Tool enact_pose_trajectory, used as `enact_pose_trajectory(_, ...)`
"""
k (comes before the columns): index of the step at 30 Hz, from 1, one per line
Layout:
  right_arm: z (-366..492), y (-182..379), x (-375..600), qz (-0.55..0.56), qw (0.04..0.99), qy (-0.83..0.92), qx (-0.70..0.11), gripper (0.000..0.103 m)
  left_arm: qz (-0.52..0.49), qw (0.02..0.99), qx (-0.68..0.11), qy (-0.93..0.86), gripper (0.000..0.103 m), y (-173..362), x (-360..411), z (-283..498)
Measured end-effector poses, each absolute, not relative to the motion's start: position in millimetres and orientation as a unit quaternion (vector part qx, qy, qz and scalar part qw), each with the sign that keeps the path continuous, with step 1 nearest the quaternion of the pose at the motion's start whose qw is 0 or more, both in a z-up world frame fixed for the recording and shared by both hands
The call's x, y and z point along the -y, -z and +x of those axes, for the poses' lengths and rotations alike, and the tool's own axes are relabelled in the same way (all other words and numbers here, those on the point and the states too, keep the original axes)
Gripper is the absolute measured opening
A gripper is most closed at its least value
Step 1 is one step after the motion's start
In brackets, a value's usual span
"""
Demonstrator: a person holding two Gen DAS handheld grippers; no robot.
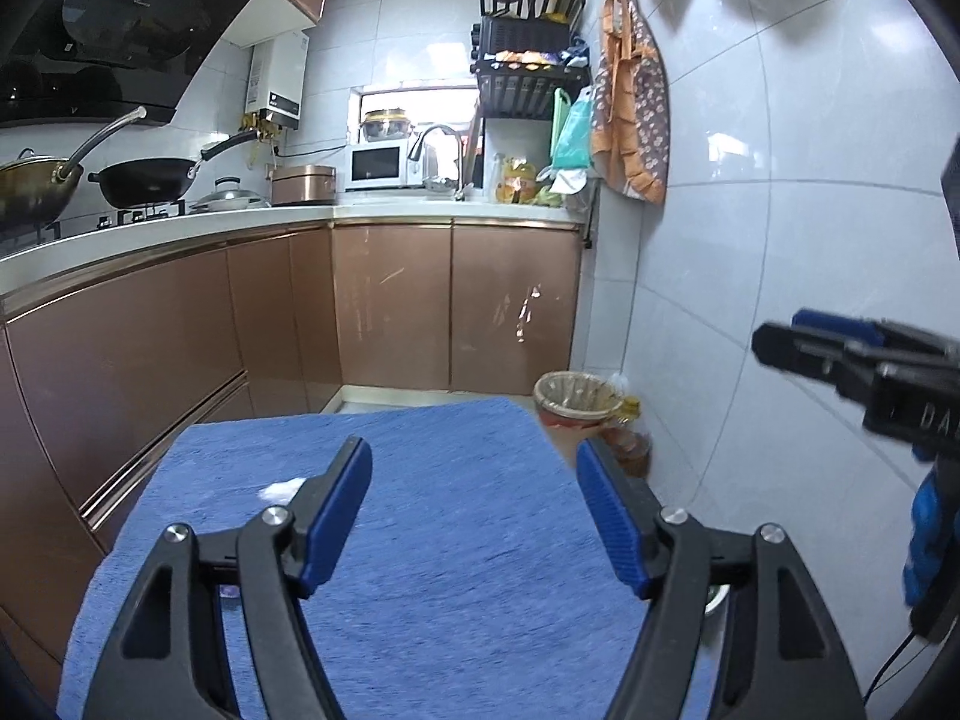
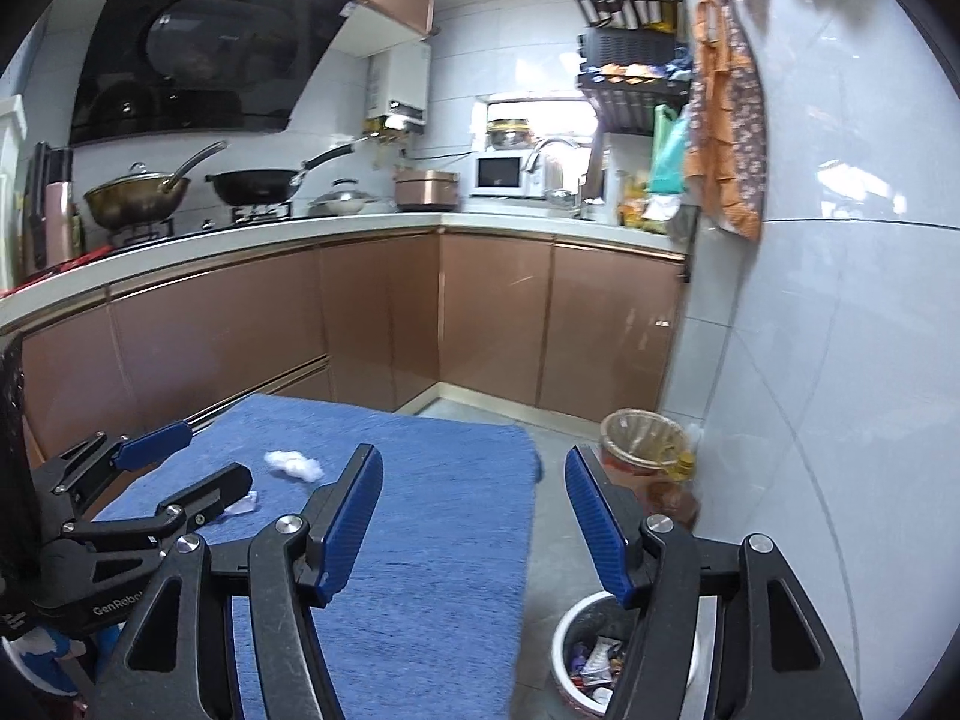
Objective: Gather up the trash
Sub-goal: 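Move both open grippers back from the bin to the towel, then grasp a clear plastic bag with the right gripper while the left grasps a purple wrapper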
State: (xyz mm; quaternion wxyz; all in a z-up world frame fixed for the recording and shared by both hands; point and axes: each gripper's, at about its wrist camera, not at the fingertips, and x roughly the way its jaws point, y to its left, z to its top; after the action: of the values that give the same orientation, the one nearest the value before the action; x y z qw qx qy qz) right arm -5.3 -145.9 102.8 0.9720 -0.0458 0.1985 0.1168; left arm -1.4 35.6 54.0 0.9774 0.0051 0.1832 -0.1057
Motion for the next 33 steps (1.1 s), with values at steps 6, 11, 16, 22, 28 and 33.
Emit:
enact_pose_trajectory(6, 26, -90, 125, -0.050, 0.963, -0.139, -0.227, 0.061, 0.007, 0.972, -0.217, 0.091, 0.069, -25, -78, 23)
enact_pose_trajectory(11, 60, -75, 106, -0.049, 0.952, -0.162, -0.254, 0.061, -0.011, 0.965, -0.258, 0.049, 0.069, 9, -128, 51)
enact_pose_trajectory(16, 104, -47, 77, -0.052, 0.933, -0.203, -0.294, 0.061, -0.037, 0.952, -0.301, 0.026, 0.069, 47, -181, 77)
enact_pose_trajectory(22, 157, -5, 27, -0.066, 0.899, -0.265, -0.341, 0.061, -0.037, 0.941, -0.334, 0.036, 0.069, 78, -224, 102)
enact_pose_trajectory(28, 204, 45, -34, -0.086, 0.859, -0.326, -0.384, 0.061, -0.035, 0.929, -0.365, 0.056, 0.069, 104, -237, 127)
enact_pose_trajectory(33, 233, 72, -62, -0.091, 0.840, -0.348, -0.406, 0.061, -0.038, 0.920, -0.384, 0.071, 0.069, 121, -238, 138)
